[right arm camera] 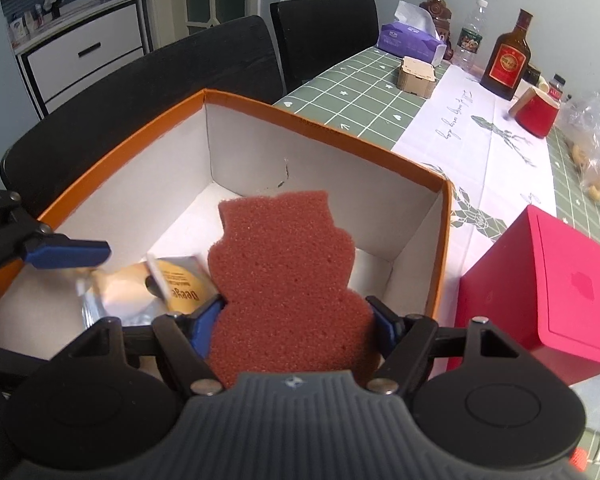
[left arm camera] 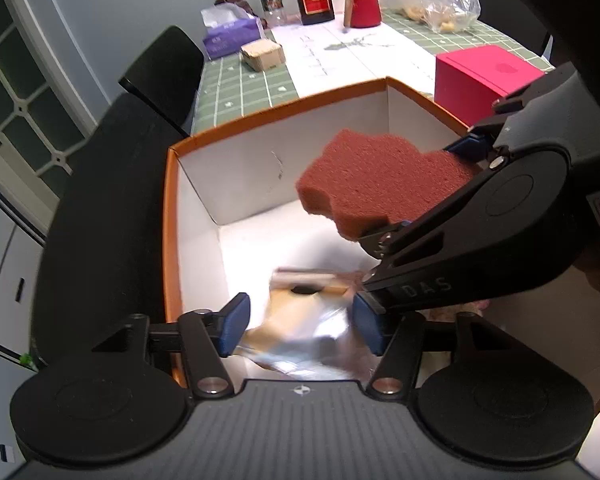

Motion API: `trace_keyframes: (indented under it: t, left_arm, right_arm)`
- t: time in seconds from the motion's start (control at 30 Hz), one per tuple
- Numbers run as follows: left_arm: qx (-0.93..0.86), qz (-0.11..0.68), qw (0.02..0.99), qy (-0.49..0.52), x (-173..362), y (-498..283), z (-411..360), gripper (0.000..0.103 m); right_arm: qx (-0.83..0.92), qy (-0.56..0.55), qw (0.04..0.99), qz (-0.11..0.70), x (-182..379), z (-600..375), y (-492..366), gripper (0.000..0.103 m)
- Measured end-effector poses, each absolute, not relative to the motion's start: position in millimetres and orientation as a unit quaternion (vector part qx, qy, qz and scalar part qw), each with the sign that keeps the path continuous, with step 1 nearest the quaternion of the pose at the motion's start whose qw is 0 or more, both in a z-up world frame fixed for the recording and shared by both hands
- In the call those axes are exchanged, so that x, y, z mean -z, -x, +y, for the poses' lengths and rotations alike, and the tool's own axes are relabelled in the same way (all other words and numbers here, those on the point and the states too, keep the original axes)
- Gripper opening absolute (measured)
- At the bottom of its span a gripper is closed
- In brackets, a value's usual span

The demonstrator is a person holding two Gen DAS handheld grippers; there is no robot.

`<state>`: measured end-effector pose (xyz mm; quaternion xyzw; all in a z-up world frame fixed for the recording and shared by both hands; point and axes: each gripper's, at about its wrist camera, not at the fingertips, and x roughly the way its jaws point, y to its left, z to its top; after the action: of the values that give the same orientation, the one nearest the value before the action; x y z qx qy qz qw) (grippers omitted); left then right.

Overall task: Organize soft objects
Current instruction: 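Carry the snack bag and red sponge into the orange box and release both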

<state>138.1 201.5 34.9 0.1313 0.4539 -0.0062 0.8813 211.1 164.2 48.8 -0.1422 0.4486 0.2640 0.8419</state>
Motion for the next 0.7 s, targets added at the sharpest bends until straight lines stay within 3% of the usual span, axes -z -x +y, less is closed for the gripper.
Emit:
trace_keyframes:
  t: [0.27, 0.47, 0.7]
  left_arm:
    - [0.011, 0.423, 0.899, -0.115, -55.4, -126.2, 206.8, 0.076]
    - [0.009, 0.406, 0.908, -0.104, -65.6, -121.2, 209.3, 0.076]
    - [0.012, 0.384, 0.917, -0.103, -70.1, -109.3, 208.3, 0.076]
  right_arm:
    - [-0.269, 0.107, 0.848, 0.443, -62.7, 150.6, -208.2, 0.075]
    - [-0.265, 0.091, 0.861, 0.424, -73.2, 145.9, -203.9, 0.086]
    - [-0.260, 0.093, 0.868, 0.412, -86.6, 135.1, -194.7, 0.086]
